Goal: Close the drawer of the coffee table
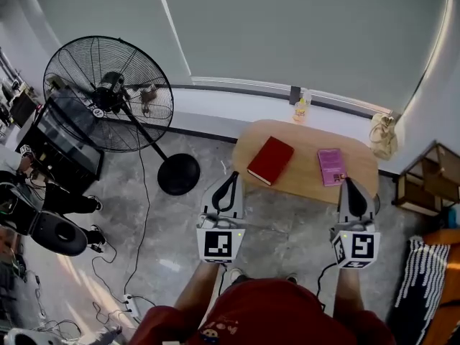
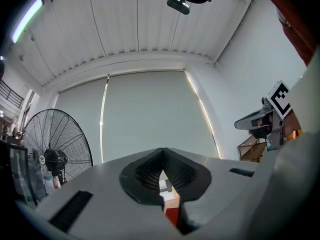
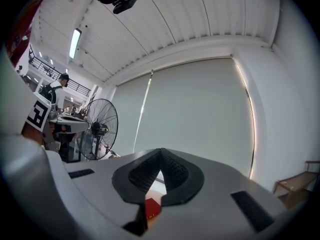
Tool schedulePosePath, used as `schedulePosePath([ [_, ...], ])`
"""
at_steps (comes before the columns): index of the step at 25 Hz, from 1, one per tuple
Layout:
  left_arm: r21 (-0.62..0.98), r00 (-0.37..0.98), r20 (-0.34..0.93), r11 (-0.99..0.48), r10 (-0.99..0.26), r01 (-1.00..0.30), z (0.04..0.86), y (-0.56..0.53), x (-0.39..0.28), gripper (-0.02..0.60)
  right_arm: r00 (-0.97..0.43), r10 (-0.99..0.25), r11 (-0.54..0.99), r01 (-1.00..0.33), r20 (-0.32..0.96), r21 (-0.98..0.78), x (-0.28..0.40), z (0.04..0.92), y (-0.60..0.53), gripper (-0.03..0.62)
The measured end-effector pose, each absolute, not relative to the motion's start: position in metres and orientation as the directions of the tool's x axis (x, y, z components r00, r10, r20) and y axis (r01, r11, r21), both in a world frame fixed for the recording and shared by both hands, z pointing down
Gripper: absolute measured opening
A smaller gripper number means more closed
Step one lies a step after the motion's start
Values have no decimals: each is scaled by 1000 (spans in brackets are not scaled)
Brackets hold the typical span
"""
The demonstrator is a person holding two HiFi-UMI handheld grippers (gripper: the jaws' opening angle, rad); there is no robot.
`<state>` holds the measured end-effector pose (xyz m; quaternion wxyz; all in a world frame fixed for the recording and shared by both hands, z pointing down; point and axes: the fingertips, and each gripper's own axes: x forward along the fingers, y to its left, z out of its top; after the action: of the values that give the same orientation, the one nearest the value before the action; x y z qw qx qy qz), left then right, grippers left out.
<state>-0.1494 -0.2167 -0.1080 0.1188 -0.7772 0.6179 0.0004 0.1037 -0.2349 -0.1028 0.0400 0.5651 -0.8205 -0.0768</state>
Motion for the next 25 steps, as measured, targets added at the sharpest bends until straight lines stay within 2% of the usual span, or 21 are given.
schedulePosePath([
  [25, -170, 200, -85, -183, -976, -968, -86, -205, -164, 8, -364, -931, 363, -918, 25, 160, 93, -88, -230, -5],
])
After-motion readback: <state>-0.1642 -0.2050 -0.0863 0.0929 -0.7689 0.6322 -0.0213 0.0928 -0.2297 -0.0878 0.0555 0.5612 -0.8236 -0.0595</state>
